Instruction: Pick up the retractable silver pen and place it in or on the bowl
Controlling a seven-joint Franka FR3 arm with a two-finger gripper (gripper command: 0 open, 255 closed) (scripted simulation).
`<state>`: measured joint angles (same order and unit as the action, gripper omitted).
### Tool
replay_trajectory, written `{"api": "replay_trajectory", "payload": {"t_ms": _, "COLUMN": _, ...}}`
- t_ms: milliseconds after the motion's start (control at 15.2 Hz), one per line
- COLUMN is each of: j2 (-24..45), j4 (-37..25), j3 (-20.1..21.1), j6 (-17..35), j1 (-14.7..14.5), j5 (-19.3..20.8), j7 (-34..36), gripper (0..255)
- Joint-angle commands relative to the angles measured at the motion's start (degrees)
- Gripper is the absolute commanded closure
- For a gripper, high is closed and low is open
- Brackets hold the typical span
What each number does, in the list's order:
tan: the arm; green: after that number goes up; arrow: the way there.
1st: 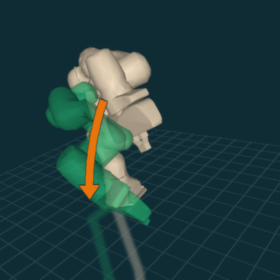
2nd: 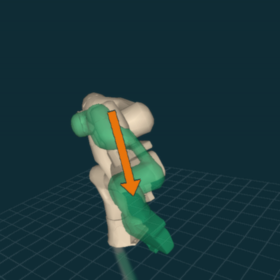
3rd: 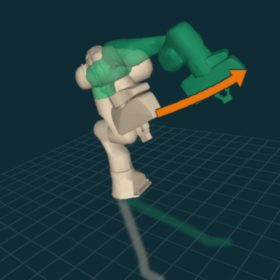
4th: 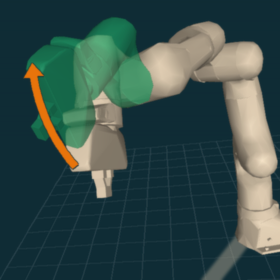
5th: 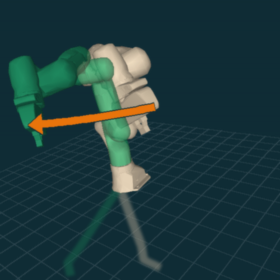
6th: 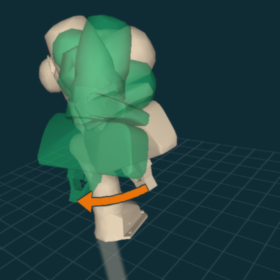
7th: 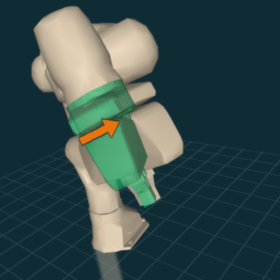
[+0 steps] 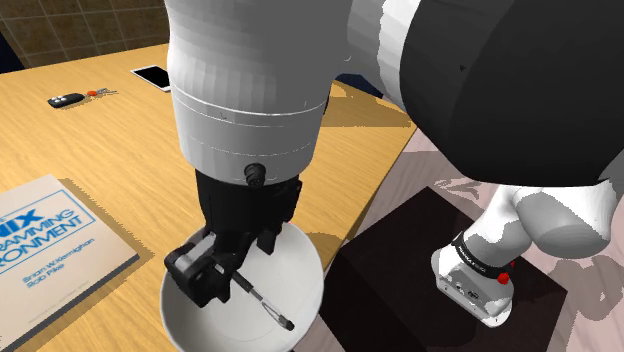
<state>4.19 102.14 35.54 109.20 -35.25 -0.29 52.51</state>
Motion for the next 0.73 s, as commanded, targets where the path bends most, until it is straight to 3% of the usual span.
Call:
{"api": "replay_trajectory", "payload": {"t_ms": 0, "j2": 0.0, "j4": 0.0, "j3": 0.0, "j6": 0.0, "j1": 0.0, "j5": 0.0, "j7": 0.0, "gripper": 0}}
{"api": "replay_trajectory", "payload": {"t_ms": 198, "j2": 0.0, "j4": 0.0, "j3": 0.0, "j6": 0.0, "j1": 0.0, "j5": 0.0, "j7": 0.0, "gripper": 0}}
{"api": "replay_trajectory", "payload": {"t_ms": 462, "j2": -0.7, "j4": -6.6, "j3": -0.1, "j6": -7.1, "j1": 0.2, "j5": -0.4, "j7": -0.3, "gripper": 0}}
{"api": "replay_trajectory", "payload": {"t_ms": 660, "j2": -0.7, "j4": -6.6, "j3": -0.1, "j6": -7.1, "j1": 0.2, "j5": -0.4, "j7": -0.3, "gripper": 0}}
